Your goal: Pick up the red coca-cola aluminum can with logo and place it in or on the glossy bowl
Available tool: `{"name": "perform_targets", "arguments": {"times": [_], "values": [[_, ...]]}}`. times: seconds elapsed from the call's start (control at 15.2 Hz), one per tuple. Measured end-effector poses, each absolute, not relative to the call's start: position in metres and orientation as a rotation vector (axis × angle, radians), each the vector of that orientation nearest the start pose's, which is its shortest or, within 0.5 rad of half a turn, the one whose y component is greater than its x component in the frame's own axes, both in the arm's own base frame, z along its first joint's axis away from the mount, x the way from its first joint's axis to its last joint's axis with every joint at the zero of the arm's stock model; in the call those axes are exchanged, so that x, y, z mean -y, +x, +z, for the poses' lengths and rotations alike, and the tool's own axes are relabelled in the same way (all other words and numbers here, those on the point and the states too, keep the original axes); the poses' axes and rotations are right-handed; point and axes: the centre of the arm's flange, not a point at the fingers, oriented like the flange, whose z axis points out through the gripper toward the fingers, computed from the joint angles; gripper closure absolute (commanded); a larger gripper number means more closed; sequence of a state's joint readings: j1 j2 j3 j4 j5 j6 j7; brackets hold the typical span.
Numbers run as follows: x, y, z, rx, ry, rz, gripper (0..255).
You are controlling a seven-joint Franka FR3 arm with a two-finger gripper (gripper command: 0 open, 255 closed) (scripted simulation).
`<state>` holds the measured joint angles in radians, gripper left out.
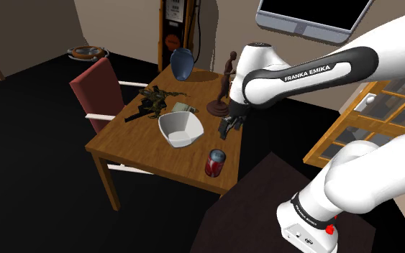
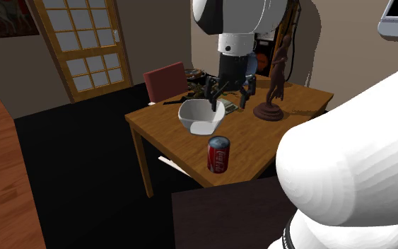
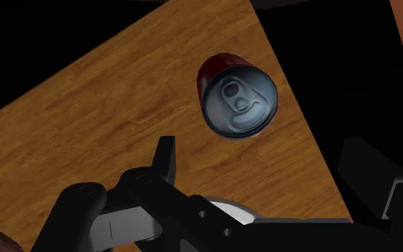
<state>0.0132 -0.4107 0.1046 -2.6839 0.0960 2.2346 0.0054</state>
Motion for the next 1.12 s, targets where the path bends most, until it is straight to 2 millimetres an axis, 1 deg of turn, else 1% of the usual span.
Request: {"name": "perform_targets", "arguments": {"times": [0.07,0.13,0.53,0.73,1.12], "values": [[-0.048,0.379,0.349,0.066,-3.114,0.06,0],[-0.05,0.387,0.337,0.066,-3.118,0.057,0],[-0.064,0.412,0.264,0.066,-3.142,0.043,0],[-0.068,0.417,0.244,0.066,-3.146,0.039,0],[-0.069,0.416,0.21,0.067,-3.146,0.039,0]]}}
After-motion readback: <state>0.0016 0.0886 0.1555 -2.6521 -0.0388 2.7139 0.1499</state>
